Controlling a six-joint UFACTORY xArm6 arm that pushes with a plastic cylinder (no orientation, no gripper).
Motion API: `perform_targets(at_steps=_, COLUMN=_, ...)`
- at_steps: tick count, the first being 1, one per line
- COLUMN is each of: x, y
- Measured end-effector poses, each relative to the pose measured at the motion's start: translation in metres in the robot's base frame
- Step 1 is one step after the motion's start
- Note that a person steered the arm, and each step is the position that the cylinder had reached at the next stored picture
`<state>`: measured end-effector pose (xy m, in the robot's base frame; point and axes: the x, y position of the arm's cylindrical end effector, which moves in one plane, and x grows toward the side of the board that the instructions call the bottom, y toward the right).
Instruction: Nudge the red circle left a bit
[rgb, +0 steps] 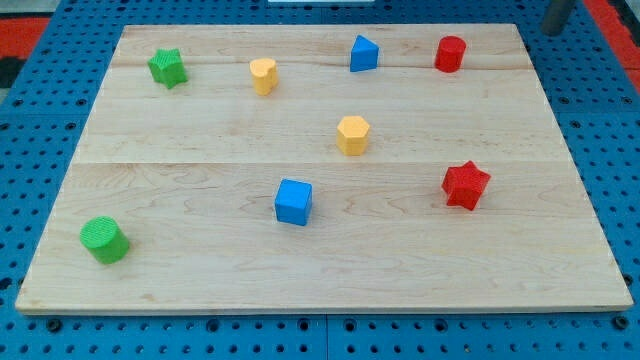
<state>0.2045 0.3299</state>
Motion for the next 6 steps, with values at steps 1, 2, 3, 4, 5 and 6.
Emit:
perform_targets(at_steps=1, x=0.010, y=0.000)
perform_targets(at_steps=2, x=0.032, y=0.000)
perform_targets(at_steps=3, x=0.037, y=-0.011)
perform_targets(at_steps=4, x=0.043, y=-0.028)
perform_targets(at_steps=5, x=0.042, y=-0.078)
perform_targets(at_steps=6, x=0.069, y=-0.087)
